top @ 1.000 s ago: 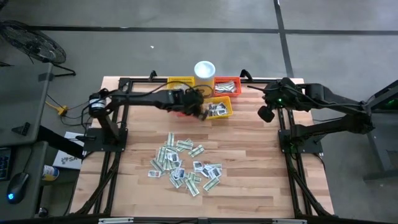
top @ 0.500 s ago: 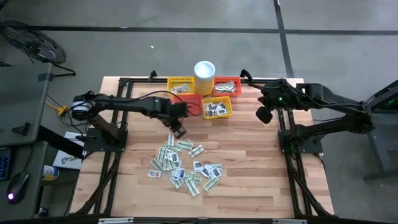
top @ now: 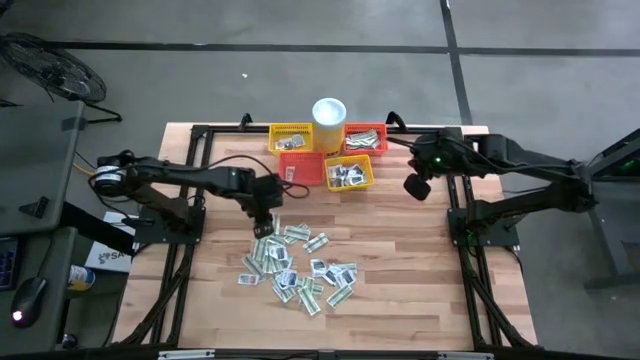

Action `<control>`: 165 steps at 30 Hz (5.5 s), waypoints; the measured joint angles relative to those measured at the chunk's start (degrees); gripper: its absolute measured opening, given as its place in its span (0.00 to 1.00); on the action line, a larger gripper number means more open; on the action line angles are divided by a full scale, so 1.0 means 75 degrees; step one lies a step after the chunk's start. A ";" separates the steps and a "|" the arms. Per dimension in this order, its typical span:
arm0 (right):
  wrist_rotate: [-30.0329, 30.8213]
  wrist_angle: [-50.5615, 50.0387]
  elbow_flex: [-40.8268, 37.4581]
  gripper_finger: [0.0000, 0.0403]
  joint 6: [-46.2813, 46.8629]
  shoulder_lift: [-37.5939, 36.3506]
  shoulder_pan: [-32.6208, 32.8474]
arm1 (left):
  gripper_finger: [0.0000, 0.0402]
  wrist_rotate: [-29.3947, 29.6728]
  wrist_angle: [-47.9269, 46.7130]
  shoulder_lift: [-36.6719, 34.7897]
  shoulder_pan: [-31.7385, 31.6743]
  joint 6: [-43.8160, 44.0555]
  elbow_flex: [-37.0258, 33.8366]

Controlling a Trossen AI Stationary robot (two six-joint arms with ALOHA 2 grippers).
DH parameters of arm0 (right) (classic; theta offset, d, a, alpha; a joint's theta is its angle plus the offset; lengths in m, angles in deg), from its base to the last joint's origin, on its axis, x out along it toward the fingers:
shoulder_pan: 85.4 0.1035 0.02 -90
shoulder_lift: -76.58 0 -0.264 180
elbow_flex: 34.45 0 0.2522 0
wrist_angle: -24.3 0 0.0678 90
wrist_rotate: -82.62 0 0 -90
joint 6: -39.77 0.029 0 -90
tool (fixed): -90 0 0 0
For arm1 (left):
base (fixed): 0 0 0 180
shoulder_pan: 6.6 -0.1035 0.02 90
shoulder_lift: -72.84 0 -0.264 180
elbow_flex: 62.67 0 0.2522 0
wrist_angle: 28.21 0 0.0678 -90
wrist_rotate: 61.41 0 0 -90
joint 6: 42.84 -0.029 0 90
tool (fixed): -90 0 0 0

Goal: Pick & Place First Aid Supplies
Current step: Put the green bandage pack into the top orange basket

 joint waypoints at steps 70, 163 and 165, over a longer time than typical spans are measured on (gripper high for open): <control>0.0089 0.0003 0.0000 0.00 -0.0159 0.0887 0.0977 | 0.10 0.1013 0.0707 0.2129 -0.0070 0.0017 -0.0070; -0.0420 0.7285 0.0000 0.00 -0.0385 0.2448 0.1080 | 0.05 0.4813 0.4327 -0.0846 0.0548 0.0018 0.2512; -0.0295 0.6937 0.0000 0.00 -0.0356 0.2372 0.1007 | 0.10 0.4819 0.4330 -0.0847 0.0548 -0.0203 0.2509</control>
